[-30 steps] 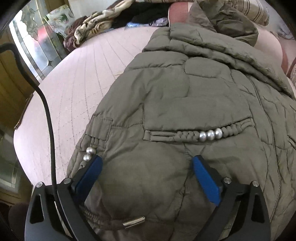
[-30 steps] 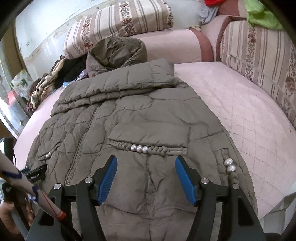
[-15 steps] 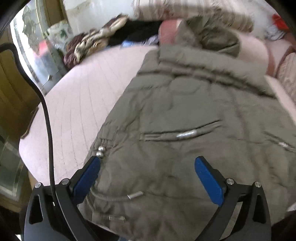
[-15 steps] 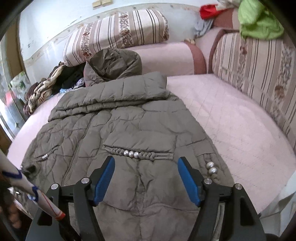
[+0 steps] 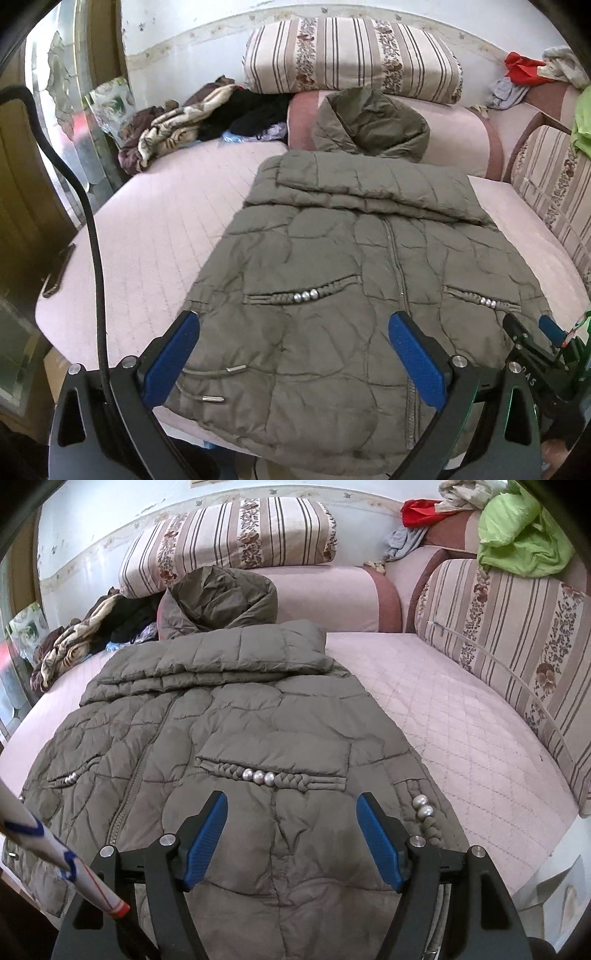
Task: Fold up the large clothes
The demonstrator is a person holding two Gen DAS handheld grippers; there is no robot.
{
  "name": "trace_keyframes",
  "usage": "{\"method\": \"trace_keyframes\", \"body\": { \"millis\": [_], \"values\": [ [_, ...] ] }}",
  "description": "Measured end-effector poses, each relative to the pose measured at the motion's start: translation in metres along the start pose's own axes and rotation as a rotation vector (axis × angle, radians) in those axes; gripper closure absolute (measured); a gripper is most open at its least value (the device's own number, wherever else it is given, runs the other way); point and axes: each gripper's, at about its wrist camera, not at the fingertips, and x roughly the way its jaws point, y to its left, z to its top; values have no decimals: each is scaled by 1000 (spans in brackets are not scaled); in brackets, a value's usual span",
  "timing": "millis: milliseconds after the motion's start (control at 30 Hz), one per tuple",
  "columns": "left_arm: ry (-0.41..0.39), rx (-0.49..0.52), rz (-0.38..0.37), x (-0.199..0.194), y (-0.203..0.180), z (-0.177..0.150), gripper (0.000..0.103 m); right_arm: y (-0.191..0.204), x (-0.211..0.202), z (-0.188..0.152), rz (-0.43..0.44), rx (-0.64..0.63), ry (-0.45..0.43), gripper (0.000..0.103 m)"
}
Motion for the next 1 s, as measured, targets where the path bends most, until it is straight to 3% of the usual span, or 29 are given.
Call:
{"method": "trace_keyframes", "body": {
  "millis": [1000],
  "values": [
    [85,-2,-30,24,-1,-6,1,7,17,-4,-32,-28,56,24]
  ]
}}
